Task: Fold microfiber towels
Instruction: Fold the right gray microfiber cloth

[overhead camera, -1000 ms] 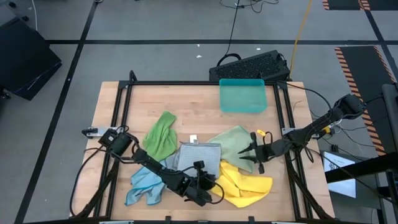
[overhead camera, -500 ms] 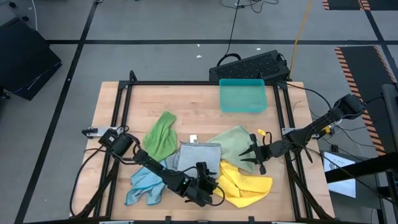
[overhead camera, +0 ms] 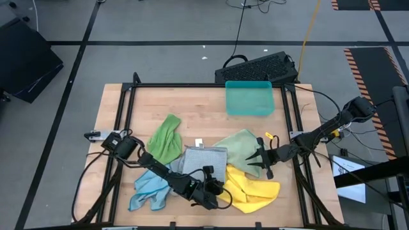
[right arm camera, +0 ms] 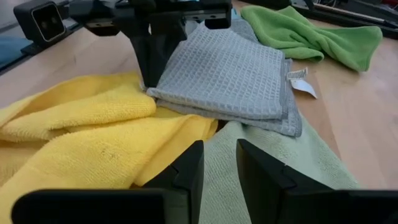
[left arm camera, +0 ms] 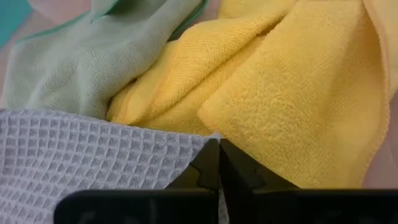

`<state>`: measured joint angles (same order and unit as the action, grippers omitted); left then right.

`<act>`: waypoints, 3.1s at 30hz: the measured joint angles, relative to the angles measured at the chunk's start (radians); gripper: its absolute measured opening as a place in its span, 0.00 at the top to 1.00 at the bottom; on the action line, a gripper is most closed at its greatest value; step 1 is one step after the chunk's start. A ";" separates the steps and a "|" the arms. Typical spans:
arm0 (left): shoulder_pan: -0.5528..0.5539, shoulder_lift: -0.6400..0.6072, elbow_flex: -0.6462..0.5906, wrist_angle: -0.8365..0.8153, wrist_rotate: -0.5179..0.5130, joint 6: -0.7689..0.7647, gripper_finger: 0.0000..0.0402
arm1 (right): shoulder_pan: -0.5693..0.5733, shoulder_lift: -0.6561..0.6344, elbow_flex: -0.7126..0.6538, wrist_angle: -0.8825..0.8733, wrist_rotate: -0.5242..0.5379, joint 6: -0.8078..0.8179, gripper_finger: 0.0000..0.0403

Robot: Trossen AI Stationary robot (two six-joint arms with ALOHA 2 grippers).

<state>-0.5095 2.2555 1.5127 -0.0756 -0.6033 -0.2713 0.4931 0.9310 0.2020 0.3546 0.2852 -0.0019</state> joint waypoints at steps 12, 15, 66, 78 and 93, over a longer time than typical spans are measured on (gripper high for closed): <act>-0.002 -0.014 -0.001 -0.003 0.017 0.004 0.99 | 0.000 0.063 0.000 0.096 0.000 0.089 0.78; -0.001 -0.017 -0.001 -0.002 0.018 0.002 0.99 | 0.000 0.111 0.000 0.165 0.000 0.092 0.78; 0.009 -0.026 0.000 -0.032 0.047 0.041 0.98 | 0.000 0.425 0.000 0.437 -0.028 0.121 0.56; -0.020 -0.032 0.000 -0.036 -0.079 -0.054 0.98 | 0.000 0.425 0.008 0.569 -0.023 0.041 0.56; -0.058 -0.087 0.000 -0.092 -0.210 -0.154 0.98 | 0.000 0.709 0.187 0.666 -0.029 -0.097 0.31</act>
<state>-0.5671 2.1681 1.5127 -0.1672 -0.8135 -0.4250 0.4934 1.6404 0.3892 1.0209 0.2558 -0.0991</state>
